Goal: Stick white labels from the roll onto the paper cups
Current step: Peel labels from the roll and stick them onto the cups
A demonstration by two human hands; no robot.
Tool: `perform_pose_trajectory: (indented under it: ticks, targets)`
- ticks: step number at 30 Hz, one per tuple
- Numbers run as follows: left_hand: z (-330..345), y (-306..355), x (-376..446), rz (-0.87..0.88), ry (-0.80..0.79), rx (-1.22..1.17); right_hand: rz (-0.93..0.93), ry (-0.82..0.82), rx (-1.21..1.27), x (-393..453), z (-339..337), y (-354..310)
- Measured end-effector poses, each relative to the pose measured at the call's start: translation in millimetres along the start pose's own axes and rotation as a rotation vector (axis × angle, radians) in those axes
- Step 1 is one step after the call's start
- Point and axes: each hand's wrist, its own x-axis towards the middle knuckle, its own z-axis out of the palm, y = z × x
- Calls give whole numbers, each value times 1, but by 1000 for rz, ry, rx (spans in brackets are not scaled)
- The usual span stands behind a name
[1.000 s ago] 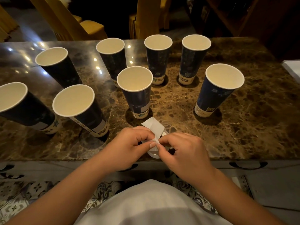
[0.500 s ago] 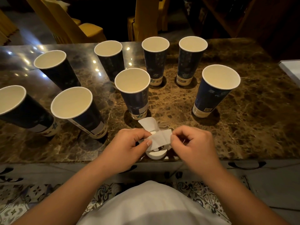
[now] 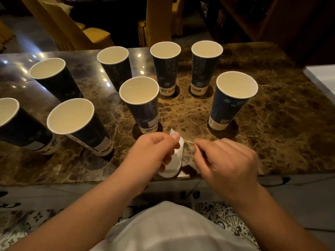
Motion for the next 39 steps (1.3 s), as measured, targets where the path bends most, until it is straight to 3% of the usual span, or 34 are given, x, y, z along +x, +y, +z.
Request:
perform_pose_trajectory:
  ticks: [3,9,13,15,18,20,23,28,32,39]
  targets:
    - [3,8,3,-169,-60,-158,-43,32,-5,0,0,-4]
    - [6,5,10,-108,-49,-93,-70,-52,56,-4,-3,2]
    - [6,5,14,124,-40,183,205,-118,320,-6,-8,11]
    - [6,7,14,275,-63,309,444,-155,447,-4,-14,13]
    - [6,9,19,483,-123,533,841,-339,869,1,-18,21]
    - [9,11,24,565,-149,667,867,-392,976,2,-20,26]
    - [17,12,28,563,-159,719,818,-329,841,-2,-22,32]
    - [37,8,40,370,1,627,608,-173,499,-10,-26,40]
    - [51,18,60,302,31,489,710,-56,484,-18,-34,55]
    - [86,33,130,335,-58,420,839,-21,479,-31,-47,68]
